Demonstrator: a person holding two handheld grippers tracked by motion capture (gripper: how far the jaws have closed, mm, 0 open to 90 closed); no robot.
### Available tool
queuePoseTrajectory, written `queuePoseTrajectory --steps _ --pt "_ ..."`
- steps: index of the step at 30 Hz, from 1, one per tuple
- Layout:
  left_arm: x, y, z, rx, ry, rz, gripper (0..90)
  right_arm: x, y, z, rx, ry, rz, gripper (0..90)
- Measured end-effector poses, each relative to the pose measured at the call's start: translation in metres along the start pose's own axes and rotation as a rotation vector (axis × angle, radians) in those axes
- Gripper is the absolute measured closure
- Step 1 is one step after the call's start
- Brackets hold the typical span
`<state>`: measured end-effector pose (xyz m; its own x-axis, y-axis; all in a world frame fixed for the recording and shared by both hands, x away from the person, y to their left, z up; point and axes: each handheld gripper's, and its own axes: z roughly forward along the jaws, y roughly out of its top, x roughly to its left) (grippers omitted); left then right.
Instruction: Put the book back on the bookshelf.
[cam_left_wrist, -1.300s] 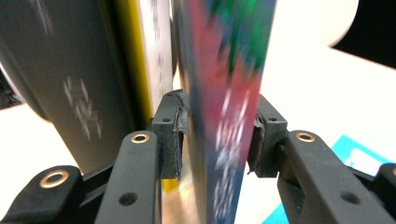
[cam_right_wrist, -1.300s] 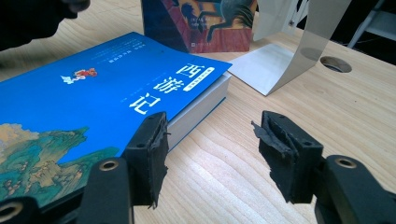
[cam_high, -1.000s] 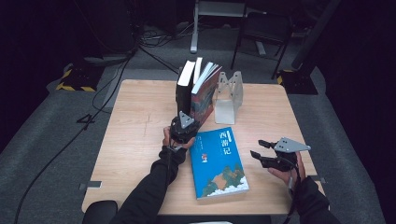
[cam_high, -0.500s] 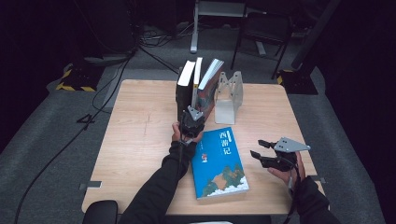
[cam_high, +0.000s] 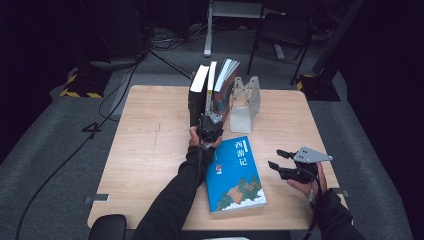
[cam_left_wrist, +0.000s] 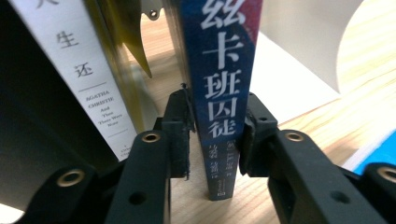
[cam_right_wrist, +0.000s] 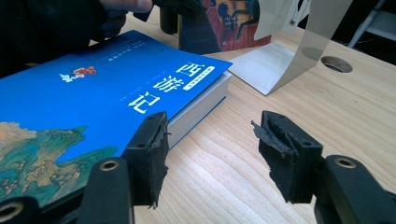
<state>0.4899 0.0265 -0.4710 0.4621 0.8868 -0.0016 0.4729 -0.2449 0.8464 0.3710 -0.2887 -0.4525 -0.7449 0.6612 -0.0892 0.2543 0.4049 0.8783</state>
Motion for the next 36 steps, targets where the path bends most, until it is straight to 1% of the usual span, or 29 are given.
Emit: queuePoseTrajectory --steps 2,3,4,5,7,9,10,12,13,15,20,21,24,26,28,32,36 --pt "0.000 -0.001 -0.007 -0.034 -0.015 0.023 63.6 -0.001 0.000 -0.001 -0.005 -0.001 0.003 42.8" --pt "0.000 -0.001 -0.007 -0.034 -0.015 0.023 62.4 -0.001 0.000 -0.001 -0.005 -0.001 0.003 42.8" --pt "0.001 -0.002 -0.012 -0.050 -0.019 0.048 62.4 -0.001 0.000 -0.002 -0.006 -0.001 0.003 42.8" --pt "0.002 -0.002 -0.016 -0.068 -0.025 0.053 61.8 -0.001 0.000 -0.002 -0.010 0.000 0.006 42.8" --pt "0.003 -0.002 -0.022 -0.081 -0.027 0.080 64.5 -0.001 -0.001 -0.002 -0.010 0.001 0.010 42.8" --pt "0.004 -0.001 -0.020 -0.076 -0.031 0.079 65.0 -0.001 0.000 -0.001 -0.005 0.000 0.006 42.8" --pt "0.004 0.000 -0.018 -0.074 -0.011 0.078 65.1 0.000 0.000 -0.001 -0.004 0.002 0.006 42.8" --pt "0.004 0.000 -0.018 -0.074 -0.011 0.078 65.4 0.000 0.000 0.000 -0.003 0.003 0.002 42.8" --pt "0.004 0.002 -0.014 -0.075 0.007 0.075 65.4 0.000 0.000 0.000 -0.003 0.003 0.002 42.8" --pt "0.005 0.004 -0.011 -0.080 0.010 0.060 66.1 0.000 0.000 0.000 -0.003 0.005 0.003 42.8" --pt "0.002 0.008 -0.003 -0.080 0.023 0.061 65.9 -0.002 -0.001 -0.002 -0.008 0.001 0.009 42.8" --pt "0.002 0.008 -0.003 -0.080 0.023 0.061 65.8 -0.002 -0.001 -0.002 -0.009 0.000 0.006 42.9" --pt "0.002 0.010 -0.001 -0.080 0.017 0.041 65.6 -0.001 0.000 -0.001 -0.009 0.000 0.002 42.9" --pt "0.003 0.009 -0.001 -0.074 0.017 0.041 65.2 0.000 0.000 -0.001 -0.008 0.004 0.002 42.8" --pt "0.005 0.009 -0.002 -0.078 0.013 0.037 65.0 0.000 0.000 -0.001 -0.009 0.003 0.000 42.8" --pt "0.004 0.008 -0.005 -0.078 0.011 0.046 64.9 -0.001 -0.001 -0.002 -0.008 -0.001 0.006 42.8" --pt "0.004 0.006 -0.011 -0.075 0.001 0.079 64.6 -0.001 -0.001 -0.002 -0.008 -0.001 0.006 42.8"
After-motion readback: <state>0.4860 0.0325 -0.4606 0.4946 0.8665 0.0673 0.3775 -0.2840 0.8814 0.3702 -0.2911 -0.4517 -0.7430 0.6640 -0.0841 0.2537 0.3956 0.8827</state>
